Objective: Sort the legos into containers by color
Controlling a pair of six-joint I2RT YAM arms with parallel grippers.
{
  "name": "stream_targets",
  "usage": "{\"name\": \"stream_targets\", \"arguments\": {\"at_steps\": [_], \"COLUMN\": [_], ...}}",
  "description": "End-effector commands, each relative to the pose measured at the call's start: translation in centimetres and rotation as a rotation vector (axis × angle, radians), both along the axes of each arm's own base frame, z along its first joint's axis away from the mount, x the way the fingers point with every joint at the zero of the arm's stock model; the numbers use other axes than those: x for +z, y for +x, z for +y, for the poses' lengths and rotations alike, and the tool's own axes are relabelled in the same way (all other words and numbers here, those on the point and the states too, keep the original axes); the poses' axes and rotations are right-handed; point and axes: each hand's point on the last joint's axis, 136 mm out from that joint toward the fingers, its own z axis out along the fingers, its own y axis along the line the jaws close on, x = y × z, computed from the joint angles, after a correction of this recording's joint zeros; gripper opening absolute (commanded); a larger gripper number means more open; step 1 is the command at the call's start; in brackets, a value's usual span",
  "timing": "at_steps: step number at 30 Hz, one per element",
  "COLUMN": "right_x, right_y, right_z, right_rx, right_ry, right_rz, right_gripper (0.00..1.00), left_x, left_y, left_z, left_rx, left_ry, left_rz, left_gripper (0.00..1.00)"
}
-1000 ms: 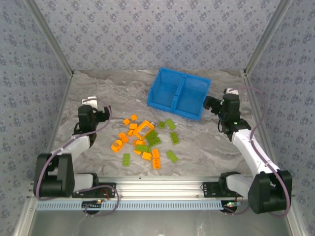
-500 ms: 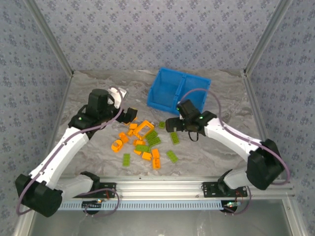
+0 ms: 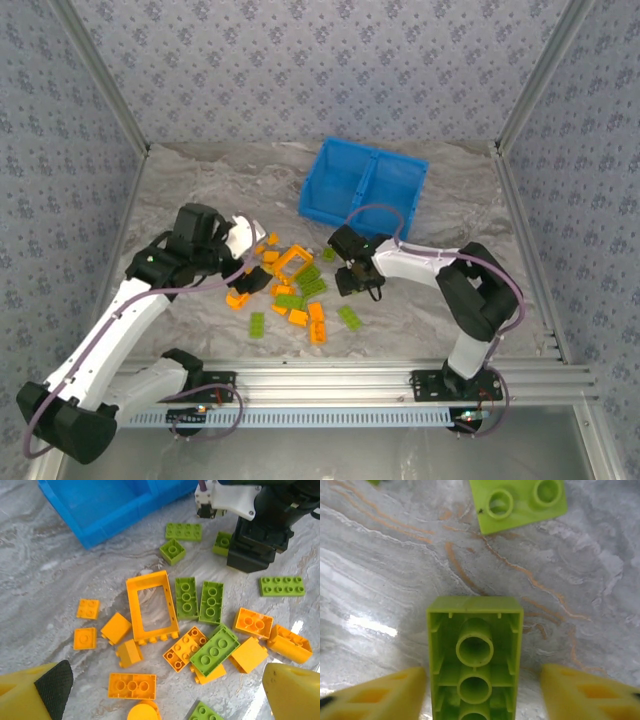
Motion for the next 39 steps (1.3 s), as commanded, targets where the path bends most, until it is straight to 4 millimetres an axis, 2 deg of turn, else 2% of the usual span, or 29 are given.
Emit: {"name": "stream_targets", "arguments": {"at_steps": [1, 3, 5, 9, 12, 16, 20, 23, 28, 31, 33, 36, 39], "right_x": [0.4, 1.7, 4.1, 11.3, 16.0, 18.5, 17.3, 14.8, 9.8, 7.5, 6.7, 6.3, 6.8], "right_y": [0.3, 0.5, 0.7, 2.5, 6.1, 12.5, 18.0, 21.4, 25.5, 26.5, 26.7, 26.6, 26.4], "right_z": [-0.2, -0.3, -0.3, -0.9, -3.8, -7.8, -9.8, -10.4, -9.5, -9.9, -10.0, -9.9, -9.7], "right_rx": [-0.01, -0.015, -0.018, -0.075, -0.157, -0.338, -0.431, -0.471, -0.495, -0.53, -0.55, -0.56, -0.55], "right_ry": [-0.03, -0.024, 0.005, 0.102, 0.086, 0.16, 0.158, 0.134, 0.143, 0.096, 0.098, 0.105, 0.116], "right_rz": [-0.04, -0.078, -0.136, -0.323, -0.498, -0.535, -0.508, -0.456, -0.333, -0.29, -0.277, -0.267, -0.263], "right_gripper": [0.45, 0.36, 0.25, 0.25, 0.27, 0.26, 0.25, 0.25, 0.26, 0.27, 0.3, 0.39, 0.49], "left_x": [0.2, 0.0, -0.3, 0.3, 1.0, 1.9, 2.1, 2.3, 2.4, 2.4, 2.4, 2.4, 2.2], "left_y": [-0.1, 0.4, 0.6, 0.6, 0.4, -0.1, -0.6, -0.5, -1.0, -1.1, -1.2, -1.2, -1.1], "left_z": [-0.4, -0.2, 0.3, 1.0, 1.2, 1.1, 1.4, 1.2, 0.4, 0.3, 0.2, 0.1, 0.2], "left_rx": [-0.041, -0.019, 0.007, 0.031, 0.033, 0.024, 0.02, 0.013, -0.026, -0.031, -0.035, -0.038, -0.035], "left_ry": [-0.014, -0.009, 0.004, 0.007, -0.014, -0.057, -0.062, -0.07, -0.1, -0.103, -0.109, -0.111, -0.105], "left_rz": [-0.052, -0.078, -0.09, -0.148, -0.195, -0.254, -0.278, -0.287, -0.247, -0.242, -0.239, -0.24, -0.238], "left_gripper": [0.99, 0.99, 0.99, 0.99, 0.99, 0.99, 0.99, 0.99, 0.99, 0.99, 0.99, 0.99, 0.99]}}
